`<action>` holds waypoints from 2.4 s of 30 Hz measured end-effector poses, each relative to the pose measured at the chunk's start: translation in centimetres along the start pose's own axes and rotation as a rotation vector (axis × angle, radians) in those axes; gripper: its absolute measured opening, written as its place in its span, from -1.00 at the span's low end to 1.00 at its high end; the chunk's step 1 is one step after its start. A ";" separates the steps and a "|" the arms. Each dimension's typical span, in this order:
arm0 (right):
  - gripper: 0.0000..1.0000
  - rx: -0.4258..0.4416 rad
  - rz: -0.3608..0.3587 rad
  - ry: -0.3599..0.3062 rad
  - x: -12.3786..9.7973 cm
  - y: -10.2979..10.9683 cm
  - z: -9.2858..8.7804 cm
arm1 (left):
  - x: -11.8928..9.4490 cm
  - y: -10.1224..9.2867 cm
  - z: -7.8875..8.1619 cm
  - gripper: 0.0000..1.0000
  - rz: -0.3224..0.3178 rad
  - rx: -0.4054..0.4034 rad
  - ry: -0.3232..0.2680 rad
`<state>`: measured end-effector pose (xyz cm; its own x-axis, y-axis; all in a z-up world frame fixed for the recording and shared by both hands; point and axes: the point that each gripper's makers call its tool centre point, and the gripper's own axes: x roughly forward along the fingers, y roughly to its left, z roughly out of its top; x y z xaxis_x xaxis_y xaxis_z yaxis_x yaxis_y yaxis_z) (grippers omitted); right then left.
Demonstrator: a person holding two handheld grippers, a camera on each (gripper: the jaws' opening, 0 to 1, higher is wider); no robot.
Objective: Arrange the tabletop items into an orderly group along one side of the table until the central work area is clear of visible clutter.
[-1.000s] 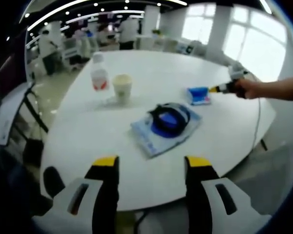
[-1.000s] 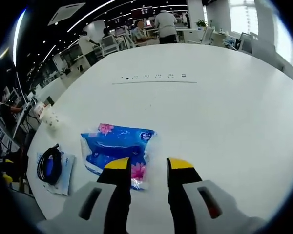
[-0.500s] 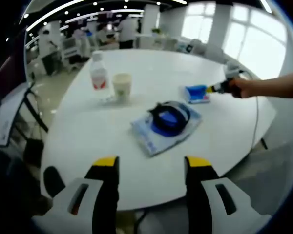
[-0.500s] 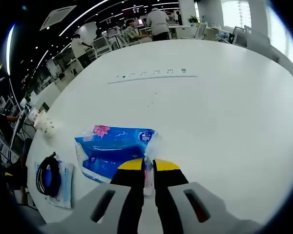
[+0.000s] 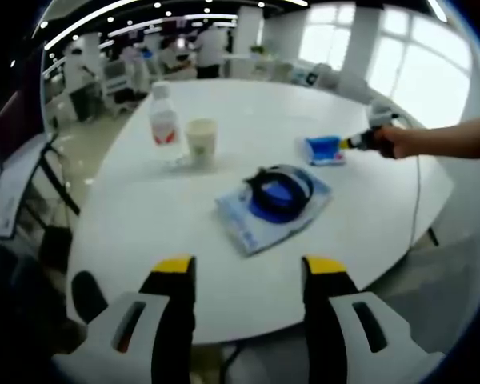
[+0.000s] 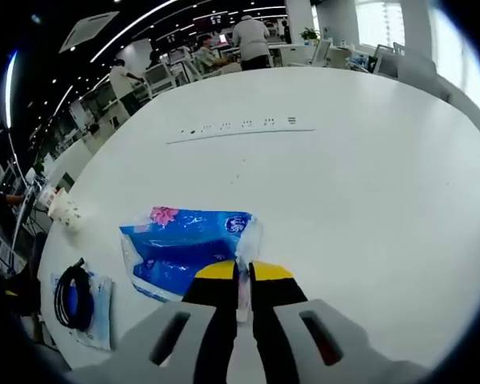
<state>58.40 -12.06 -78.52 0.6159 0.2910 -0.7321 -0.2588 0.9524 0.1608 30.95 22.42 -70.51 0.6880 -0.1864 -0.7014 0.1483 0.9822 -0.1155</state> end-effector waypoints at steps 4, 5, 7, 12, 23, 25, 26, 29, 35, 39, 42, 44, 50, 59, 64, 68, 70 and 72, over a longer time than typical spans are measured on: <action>-0.91 -0.022 0.009 -0.007 -0.2 -0.6 0.0 | 0.0 0.0 0.0 0.00 0.000 -0.001 0.002; -0.91 -0.047 0.005 -0.001 -0.3 -0.8 -0.1 | 0.0 0.0 0.0 0.00 0.000 0.000 0.003; -0.91 -0.051 0.006 -0.006 -0.5 -1.1 -0.1 | 0.1 0.0 -0.1 0.00 0.000 0.002 0.005; -0.91 -0.067 0.017 -0.010 -0.5 -1.4 0.1 | 0.1 -0.1 -0.2 0.00 -0.003 0.006 0.013; -0.87 -0.117 0.038 -0.019 -0.1 -1.1 0.9 | 0.1 0.0 -0.3 0.00 0.005 0.015 0.024; -0.82 -0.116 0.032 -0.016 -0.2 -1.2 0.9 | 0.1 0.0 -0.4 0.00 0.003 0.013 0.026; -0.77 -0.113 0.029 -0.013 -0.2 -1.3 0.8 | 0.1 0.0 -0.4 0.00 0.004 0.014 0.027; -0.62 -0.095 0.009 -0.008 -0.6 -1.7 0.4 | 0.1 -0.1 -0.4 0.00 0.001 0.015 0.026; -0.53 -0.093 0.029 -0.021 -1.8 -0.9 0.1 | 0.1 0.1 -0.2 0.00 0.006 0.013 0.016; -0.39 -0.113 0.036 -0.014 -2.8 0.2 -0.8 | 0.0 0.0 0.0 0.01 0.005 0.015 0.008; -0.30 -0.124 0.053 -0.010 -3.6 1.3 -1.9 | 0.0 -0.1 0.0 0.02 -0.007 0.013 0.005; -0.28 -0.112 0.067 -0.009 -4.0 2.2 -2.5 | 0.0 -0.3 0.1 0.02 -0.015 0.016 0.000; -0.23 -0.161 0.112 0.009 -5.6 5.8 -5.7 | 0.0 -0.8 0.4 0.02 -0.040 0.021 -0.014; 0.02 -0.179 0.162 0.032 -7.6 8.6 -8.3 | 0.0 -1.2 0.4 0.01 -0.066 0.029 -0.014; 0.08 -0.191 0.173 0.035 -8.3 9.6 -9.0 | 0.1 -1.6 0.4 0.01 -0.083 0.035 -0.016; 0.09 -0.177 0.187 0.036 -8.0 9.8 -9.1 | 0.0 -1.6 0.6 0.03 -0.085 0.044 -0.027; 0.09 -0.181 0.196 0.040 -7.9 10.1 -9.3 | 0.0 -1.6 0.8 0.05 -0.083 0.045 -0.034; 0.09 -0.178 0.207 0.042 -8.0 10.5 -9.6 | 0.0 -1.7 0.7 0.06 -0.089 0.044 -0.033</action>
<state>43.66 -5.22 -77.32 0.5058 0.4702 -0.7232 -0.5047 0.8412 0.1940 31.23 20.74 -69.81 0.6935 -0.2745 -0.6661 0.2403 0.9598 -0.1453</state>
